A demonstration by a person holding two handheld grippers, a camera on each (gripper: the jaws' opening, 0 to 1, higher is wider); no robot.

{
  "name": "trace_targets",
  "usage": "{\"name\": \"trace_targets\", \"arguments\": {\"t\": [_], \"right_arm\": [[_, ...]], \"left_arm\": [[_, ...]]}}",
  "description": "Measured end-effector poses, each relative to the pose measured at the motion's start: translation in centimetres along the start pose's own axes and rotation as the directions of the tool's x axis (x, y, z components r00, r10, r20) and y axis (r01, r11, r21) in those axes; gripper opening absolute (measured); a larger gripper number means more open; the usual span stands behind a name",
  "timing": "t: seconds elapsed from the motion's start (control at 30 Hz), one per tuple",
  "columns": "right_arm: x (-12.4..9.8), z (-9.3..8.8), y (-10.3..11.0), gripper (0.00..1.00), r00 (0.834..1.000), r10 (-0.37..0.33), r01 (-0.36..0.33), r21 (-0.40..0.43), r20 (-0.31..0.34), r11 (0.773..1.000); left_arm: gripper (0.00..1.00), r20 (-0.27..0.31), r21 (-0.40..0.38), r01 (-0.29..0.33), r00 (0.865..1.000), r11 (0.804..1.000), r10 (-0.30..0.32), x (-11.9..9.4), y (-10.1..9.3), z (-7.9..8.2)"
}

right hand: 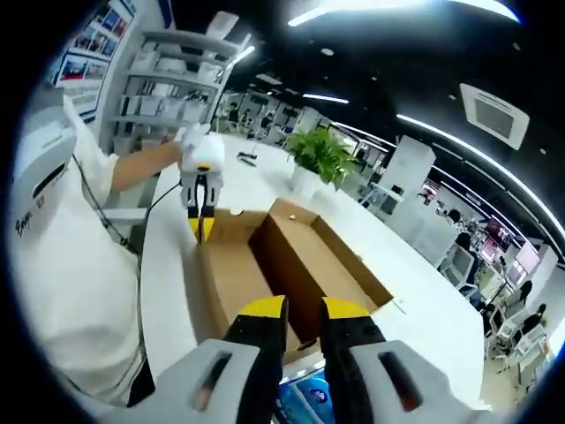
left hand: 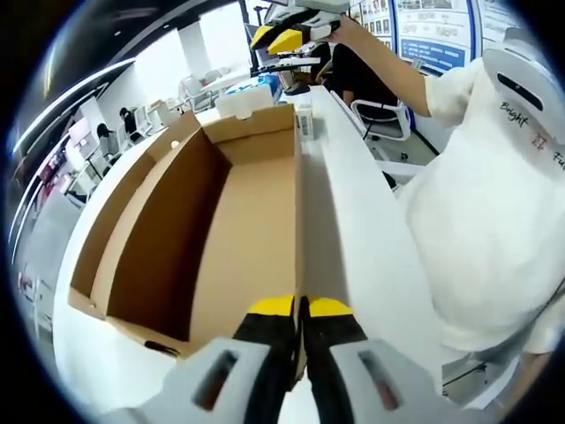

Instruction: Operate the shoe box by opening the lid, removing the specified soft item, and placing it in the target area until the item is outside and the box remains undamaged.

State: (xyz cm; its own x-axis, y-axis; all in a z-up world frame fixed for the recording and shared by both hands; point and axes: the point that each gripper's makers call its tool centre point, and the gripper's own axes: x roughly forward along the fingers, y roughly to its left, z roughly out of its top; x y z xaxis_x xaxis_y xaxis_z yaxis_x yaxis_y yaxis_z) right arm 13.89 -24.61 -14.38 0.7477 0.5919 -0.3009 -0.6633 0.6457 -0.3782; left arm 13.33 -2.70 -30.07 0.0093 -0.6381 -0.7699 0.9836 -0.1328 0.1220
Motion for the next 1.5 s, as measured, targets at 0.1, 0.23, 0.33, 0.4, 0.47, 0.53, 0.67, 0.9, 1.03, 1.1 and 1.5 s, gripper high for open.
{"name": "trace_targets", "arguments": {"t": [0.1, 0.23, 0.33, 0.4, 0.47, 0.53, 0.67, 0.9, 1.03, 1.1, 1.5], "right_arm": [[-0.4, 1.0, -1.1, 0.14, 0.993, -0.089, 0.080, 0.108, 0.077, 0.991], [-0.6, 1.4, -2.2, 0.15, 0.978, -0.181, 0.159, 0.183, 0.106, 0.970], [-0.6, 1.6, -3.0, 0.13, 0.964, -0.231, 0.198, 0.229, 0.129, 0.953], [-0.7, 1.6, -3.8, 0.14, 0.958, -0.255, 0.206, 0.297, 0.135, 0.932], [-0.6, 1.8, -4.1, 0.20, 0.957, -0.250, 0.191, 0.328, 0.146, 0.925], [-0.5, 2.1, -4.0, 0.24, 0.957, -0.238, 0.166, 0.360, 0.167, 0.918], [0.0, 1.4, -3.5, 0.37, 0.952, -0.241, 0.150, 0.399, 0.189, 0.905], [0.6, 0.3, -4.2, 0.37, 0.954, -0.287, 0.229, 0.400, 0.091, 0.888], [1.8, 0.4, -2.9, 0.43, 0.984, -0.145, 0.081, 0.456, 0.107, 0.886], [2.2, 0.2, -2.1, 0.32, 0.991, -0.096, 0.041, 0.482, 0.089, 0.875], [3.1, -2.6, -6.0, 0.40, 0.987, -0.140, 0.162, 0.563, -0.082, 0.810]], "left_arm": [[0.02, 0.001, 0.004, -0.001, 1.000, 1.000, 0.001, 0.0, 0.0, 0.0], [0.02, -0.002, 0.001, 0.002, 1.000, 1.000, -0.002, 0.0, 0.0, 0.0], [0.02, -0.003, 0.001, 0.001, 1.000, 1.000, -0.001, 0.0, 0.0, 0.0], [0.02, -0.001, 0.002, 0.000, 1.000, 1.000, 0.000, 0.0, 0.1, 0.0], [0.02, -0.001, 0.003, -0.001, 1.000, 1.000, 0.001, 0.0, 0.1, 0.0], [0.02, 0.000, 0.001, 0.001, 1.000, 1.000, -0.001, 0.0, 0.1, 0.0], [0.02, -0.003, 0.000, 0.002, 1.000, 1.000, -0.002, 0.0, 0.1, 0.0], [0.01, -0.007, 0.001, 0.008, 1.000, 1.000, -0.008, 0.1, 0.2, 0.0], [0.01, -0.008, 0.002, 0.011, 1.000, 1.000, -0.010, 0.0, 0.2, -0.1], [0.01, -0.014, -0.003, 0.008, 1.000, 1.000, -0.008, 0.1, 0.2, -0.1], [0.01, -0.017, -0.039, 0.016, 1.000, 0.999, -0.017, 0.0, 0.2, -0.1]]}}
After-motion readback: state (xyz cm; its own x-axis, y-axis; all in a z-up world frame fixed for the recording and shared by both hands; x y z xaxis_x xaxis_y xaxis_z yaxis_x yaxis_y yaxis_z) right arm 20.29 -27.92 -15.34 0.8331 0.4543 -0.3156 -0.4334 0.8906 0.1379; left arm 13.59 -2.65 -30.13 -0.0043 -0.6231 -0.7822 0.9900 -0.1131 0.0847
